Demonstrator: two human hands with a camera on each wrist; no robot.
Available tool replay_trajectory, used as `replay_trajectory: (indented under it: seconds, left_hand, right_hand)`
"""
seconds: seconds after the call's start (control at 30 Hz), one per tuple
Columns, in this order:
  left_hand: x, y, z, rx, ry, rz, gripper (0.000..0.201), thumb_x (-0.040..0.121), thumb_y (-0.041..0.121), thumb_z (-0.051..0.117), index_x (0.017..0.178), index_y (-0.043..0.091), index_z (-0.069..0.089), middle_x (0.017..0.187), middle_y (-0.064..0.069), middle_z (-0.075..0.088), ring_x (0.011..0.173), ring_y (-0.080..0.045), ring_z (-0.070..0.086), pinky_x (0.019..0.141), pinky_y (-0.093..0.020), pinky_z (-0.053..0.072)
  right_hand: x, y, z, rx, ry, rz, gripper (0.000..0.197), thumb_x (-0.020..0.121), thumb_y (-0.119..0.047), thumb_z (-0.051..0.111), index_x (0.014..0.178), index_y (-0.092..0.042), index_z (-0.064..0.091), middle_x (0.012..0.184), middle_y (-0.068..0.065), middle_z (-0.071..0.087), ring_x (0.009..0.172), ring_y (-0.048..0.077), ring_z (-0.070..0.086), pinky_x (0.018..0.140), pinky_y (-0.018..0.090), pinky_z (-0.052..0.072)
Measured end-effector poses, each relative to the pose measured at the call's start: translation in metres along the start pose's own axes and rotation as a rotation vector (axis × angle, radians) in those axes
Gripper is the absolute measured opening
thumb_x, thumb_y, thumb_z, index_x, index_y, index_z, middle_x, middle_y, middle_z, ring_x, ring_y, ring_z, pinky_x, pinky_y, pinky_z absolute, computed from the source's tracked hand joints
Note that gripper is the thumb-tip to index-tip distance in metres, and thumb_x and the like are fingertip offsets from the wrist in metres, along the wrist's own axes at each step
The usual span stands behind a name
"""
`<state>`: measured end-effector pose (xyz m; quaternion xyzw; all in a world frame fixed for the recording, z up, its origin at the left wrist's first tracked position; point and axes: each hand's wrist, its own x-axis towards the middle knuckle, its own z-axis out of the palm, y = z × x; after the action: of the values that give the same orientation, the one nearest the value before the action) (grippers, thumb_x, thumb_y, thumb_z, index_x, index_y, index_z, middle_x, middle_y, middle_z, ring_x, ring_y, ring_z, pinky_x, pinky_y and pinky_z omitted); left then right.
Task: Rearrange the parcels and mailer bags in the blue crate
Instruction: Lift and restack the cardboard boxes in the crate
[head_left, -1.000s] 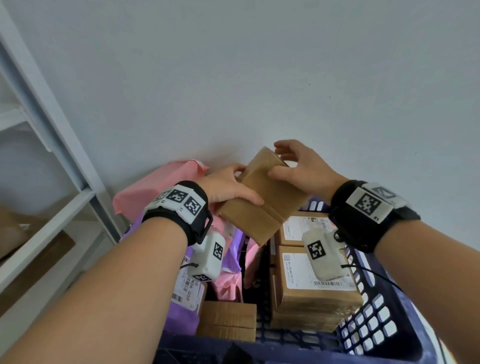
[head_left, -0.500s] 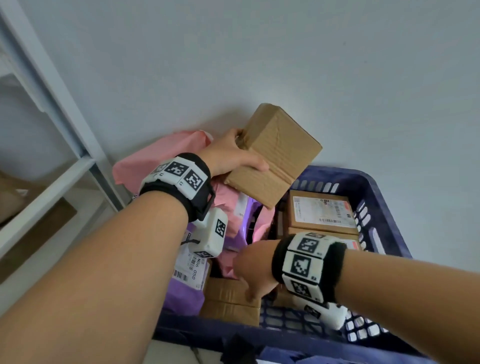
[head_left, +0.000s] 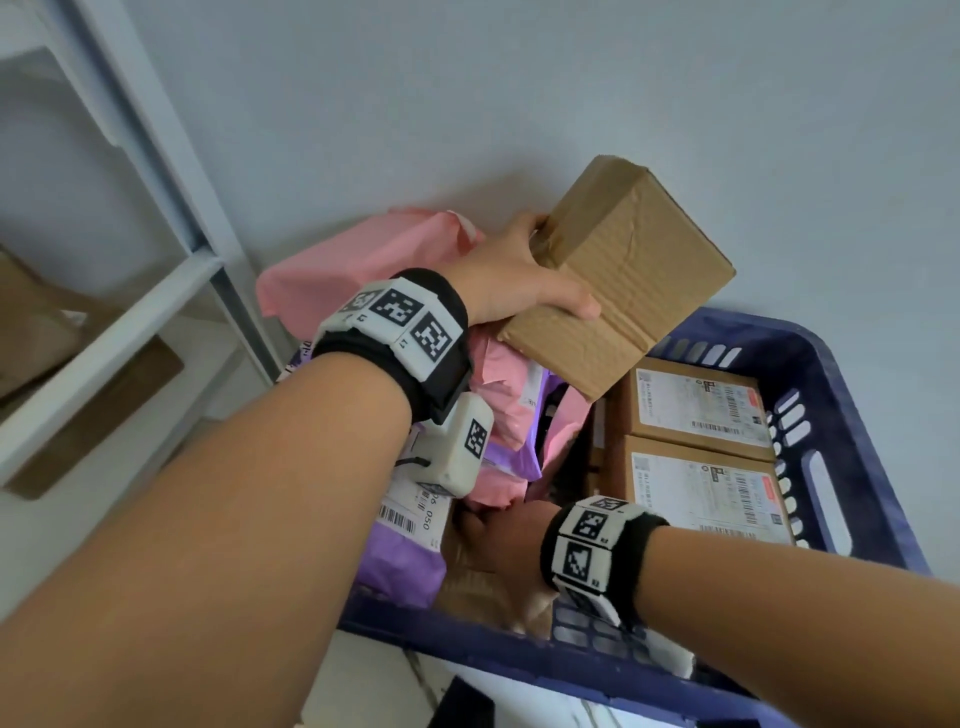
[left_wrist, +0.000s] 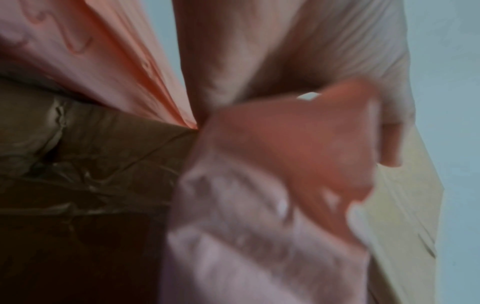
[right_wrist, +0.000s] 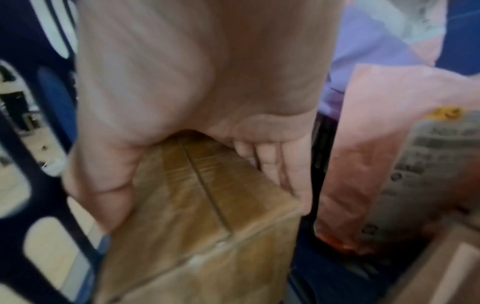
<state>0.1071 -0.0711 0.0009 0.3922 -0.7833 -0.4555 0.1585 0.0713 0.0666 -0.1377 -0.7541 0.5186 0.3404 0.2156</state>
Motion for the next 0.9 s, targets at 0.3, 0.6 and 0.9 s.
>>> replay_trajectory:
  seconds: [0.3, 0.6, 0.9]
  left_hand:
    - [0.002, -0.002, 0.001, -0.007, -0.032, 0.016, 0.091, 0.068, 0.033, 0.084, 0.143, 0.026, 0.033, 0.121, 0.009, 0.054, 0.1, -0.006, 0.056, 0.077, -0.02, 0.044]
    - [0.005, -0.005, 0.002, -0.021, -0.04, 0.021, 0.091, 0.065, 0.032, 0.085, 0.141, 0.026, 0.036, 0.118, 0.009, 0.055, 0.106, -0.01, 0.057, 0.089, -0.028, 0.047]
    - [0.004, -0.006, 0.003, 0.003, -0.034, 0.018, 0.093, 0.067, 0.032, 0.085, 0.144, 0.027, 0.033, 0.123, 0.007, 0.054, 0.107, -0.013, 0.056, 0.085, -0.026, 0.044]
  right_hand:
    - [-0.009, 0.009, 0.013, 0.008, 0.06, 0.062, 0.139, 0.058, -0.049, 0.086, 0.151, -0.019, -0.014, 0.152, 0.02, 0.029, 0.13, 0.041, 0.042, 0.098, 0.051, 0.047]
    - [-0.028, 0.01, -0.004, 0.068, 0.217, 0.019, 0.111, 0.064, -0.056, 0.079, 0.148, -0.015, 0.019, 0.137, 0.013, 0.049, 0.114, 0.033, 0.056, 0.091, 0.039, 0.048]
    - [-0.041, 0.014, -0.016, 0.24, 0.221, 0.051, 0.097, 0.061, -0.057, 0.077, 0.14, -0.022, 0.034, 0.128, 0.004, 0.056, 0.109, 0.028, 0.058, 0.091, 0.037, 0.052]
